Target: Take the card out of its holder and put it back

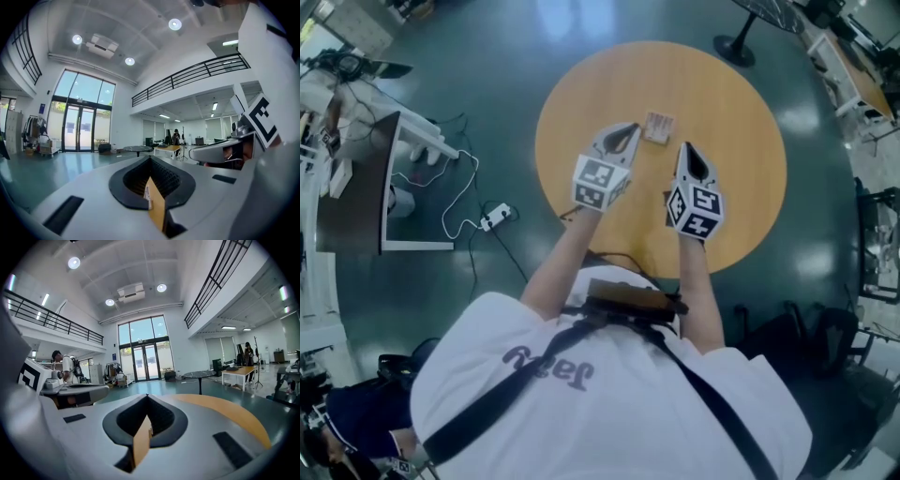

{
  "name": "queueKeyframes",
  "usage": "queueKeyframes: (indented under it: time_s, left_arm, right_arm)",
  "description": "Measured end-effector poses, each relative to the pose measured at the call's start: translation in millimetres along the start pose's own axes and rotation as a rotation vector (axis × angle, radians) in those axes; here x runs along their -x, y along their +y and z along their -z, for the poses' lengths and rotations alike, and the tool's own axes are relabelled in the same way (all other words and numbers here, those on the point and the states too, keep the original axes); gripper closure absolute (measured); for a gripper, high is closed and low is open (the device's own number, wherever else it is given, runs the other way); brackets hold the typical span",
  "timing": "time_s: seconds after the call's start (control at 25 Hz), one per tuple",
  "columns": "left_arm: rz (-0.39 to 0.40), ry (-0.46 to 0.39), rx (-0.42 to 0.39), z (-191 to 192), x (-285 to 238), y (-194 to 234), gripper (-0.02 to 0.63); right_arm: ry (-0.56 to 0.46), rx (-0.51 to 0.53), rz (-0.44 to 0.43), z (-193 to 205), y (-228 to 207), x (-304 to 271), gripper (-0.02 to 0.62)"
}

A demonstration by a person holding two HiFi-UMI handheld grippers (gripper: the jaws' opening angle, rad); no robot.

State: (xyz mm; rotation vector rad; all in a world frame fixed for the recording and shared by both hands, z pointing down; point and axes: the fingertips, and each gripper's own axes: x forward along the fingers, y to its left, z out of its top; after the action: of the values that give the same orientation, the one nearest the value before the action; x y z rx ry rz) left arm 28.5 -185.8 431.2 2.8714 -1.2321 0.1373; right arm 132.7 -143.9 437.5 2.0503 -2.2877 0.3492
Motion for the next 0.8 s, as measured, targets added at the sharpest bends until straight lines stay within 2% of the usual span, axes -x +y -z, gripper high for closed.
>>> queueKeyframes:
  time_s: [0.32,0.8]
  left_arm:
    - [0.021,-0.02,-0.02,-6,-4,-17,0.594]
    - [0.031,-0.007,0.004,2,-6,-12,0.594]
  right_arm:
    - [-0.009,0.071,0.036,-7,-2,4,0.581]
    - [-0.003,0.072,0.037,-5,3,-3,0.581]
